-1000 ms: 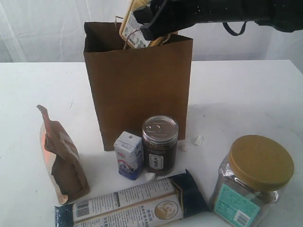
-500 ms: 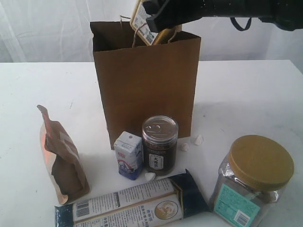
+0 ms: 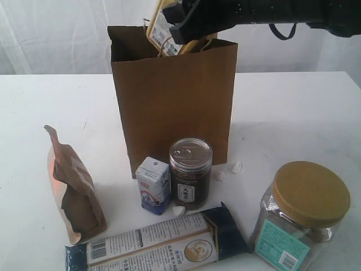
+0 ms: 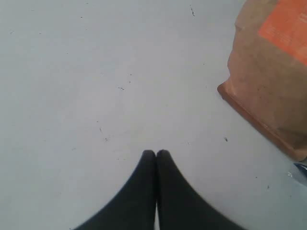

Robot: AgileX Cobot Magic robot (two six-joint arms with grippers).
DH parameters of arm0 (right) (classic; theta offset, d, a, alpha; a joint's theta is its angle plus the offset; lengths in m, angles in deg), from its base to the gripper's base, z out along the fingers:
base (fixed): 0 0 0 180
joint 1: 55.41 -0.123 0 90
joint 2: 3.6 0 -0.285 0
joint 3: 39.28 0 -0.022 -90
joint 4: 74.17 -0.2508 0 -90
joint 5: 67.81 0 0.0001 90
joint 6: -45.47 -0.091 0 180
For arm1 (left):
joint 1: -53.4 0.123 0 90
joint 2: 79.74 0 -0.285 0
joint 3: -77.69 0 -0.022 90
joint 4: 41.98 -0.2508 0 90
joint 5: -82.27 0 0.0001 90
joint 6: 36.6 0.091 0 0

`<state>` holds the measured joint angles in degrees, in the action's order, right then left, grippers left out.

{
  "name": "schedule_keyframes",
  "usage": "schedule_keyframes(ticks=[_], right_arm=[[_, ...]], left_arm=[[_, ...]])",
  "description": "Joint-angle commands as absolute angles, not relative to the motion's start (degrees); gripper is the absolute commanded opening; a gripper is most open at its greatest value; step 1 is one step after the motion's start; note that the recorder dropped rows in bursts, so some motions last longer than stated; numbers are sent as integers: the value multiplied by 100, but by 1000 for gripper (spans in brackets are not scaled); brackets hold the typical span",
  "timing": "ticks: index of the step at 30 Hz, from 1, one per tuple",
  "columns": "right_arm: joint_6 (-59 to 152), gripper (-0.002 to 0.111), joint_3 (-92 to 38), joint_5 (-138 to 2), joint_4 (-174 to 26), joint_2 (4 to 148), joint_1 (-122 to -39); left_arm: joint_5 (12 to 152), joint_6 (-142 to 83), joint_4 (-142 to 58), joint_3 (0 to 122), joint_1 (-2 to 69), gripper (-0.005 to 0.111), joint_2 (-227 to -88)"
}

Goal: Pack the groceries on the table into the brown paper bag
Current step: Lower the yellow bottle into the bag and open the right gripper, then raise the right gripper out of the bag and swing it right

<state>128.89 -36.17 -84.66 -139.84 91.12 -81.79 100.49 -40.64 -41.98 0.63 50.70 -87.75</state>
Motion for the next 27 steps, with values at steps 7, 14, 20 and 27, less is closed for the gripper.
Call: schedule_keyframes(ticks=[7,14,20,27], right_arm=[[12871,56,-3662,-8402,-14103,8978,-8169],[12871,56,-3662,-8402,-14140,8978,-8169],[12871,75,-3662,-8333,-14139,8978,-8169],[12871,86,-3662,-8209,-14139,8978,-8169]], left_arm=[[10240,-4069,-4247,48,5027,0,-8753],[10240,-4069,-4247,48,5027,0,-8753],[10240,-4069,-4247,48,5027,0,-8753],[10240,-4069,-4247,48,5027,0,-8753]])
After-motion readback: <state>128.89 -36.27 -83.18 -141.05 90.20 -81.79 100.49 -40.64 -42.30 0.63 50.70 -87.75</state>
